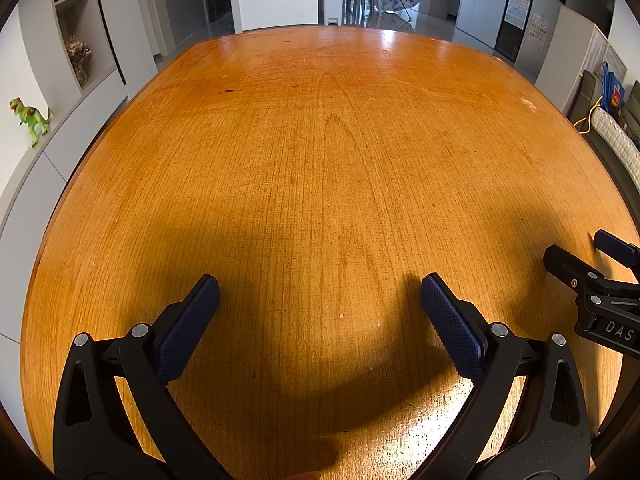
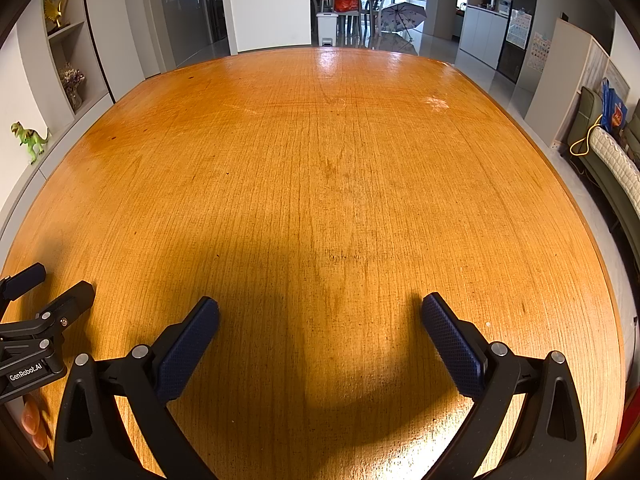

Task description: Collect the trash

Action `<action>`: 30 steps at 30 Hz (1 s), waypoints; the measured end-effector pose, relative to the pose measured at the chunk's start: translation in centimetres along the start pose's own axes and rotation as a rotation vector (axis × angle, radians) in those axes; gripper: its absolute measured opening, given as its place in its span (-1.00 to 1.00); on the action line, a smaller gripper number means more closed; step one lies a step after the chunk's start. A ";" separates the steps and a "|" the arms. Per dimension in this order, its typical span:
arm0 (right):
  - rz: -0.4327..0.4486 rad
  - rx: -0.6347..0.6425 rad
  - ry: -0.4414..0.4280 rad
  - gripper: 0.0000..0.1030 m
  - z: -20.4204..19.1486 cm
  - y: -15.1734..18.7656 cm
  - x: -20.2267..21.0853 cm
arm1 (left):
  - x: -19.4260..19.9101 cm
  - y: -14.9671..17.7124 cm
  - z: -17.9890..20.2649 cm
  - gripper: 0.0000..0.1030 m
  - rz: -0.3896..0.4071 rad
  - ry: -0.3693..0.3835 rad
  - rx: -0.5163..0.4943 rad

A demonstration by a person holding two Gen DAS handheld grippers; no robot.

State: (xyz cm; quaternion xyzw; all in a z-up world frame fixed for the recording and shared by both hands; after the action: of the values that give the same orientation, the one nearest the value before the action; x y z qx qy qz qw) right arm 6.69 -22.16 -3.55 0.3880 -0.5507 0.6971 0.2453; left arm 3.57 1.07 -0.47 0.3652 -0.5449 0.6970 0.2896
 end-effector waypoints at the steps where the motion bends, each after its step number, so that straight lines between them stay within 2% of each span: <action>1: 0.000 0.000 0.000 0.95 0.0 0.0 0.0 | 0.0 0.0 0.0 0.88 0.000 0.000 0.000; 30: 0.000 0.000 0.000 0.95 0.0 0.0 0.0 | -0.1 0.0 0.1 0.88 -0.002 0.009 -0.012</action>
State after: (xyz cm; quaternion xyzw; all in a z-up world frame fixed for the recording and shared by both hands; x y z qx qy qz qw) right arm 6.65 -22.15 -3.52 0.3880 -0.5508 0.6970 0.2455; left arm 3.60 0.99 -0.54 0.3608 -0.5475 0.6950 0.2950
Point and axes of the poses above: each gripper's, at about its wrist camera, not at the fingertips, and x roughly against the way its jaws point, z to its right, y to its underside, the point moved 3 cm from there along -x, roughly the way its jaws point, and after that the axes turned 14 degrees about x, right-handed, at the moved point
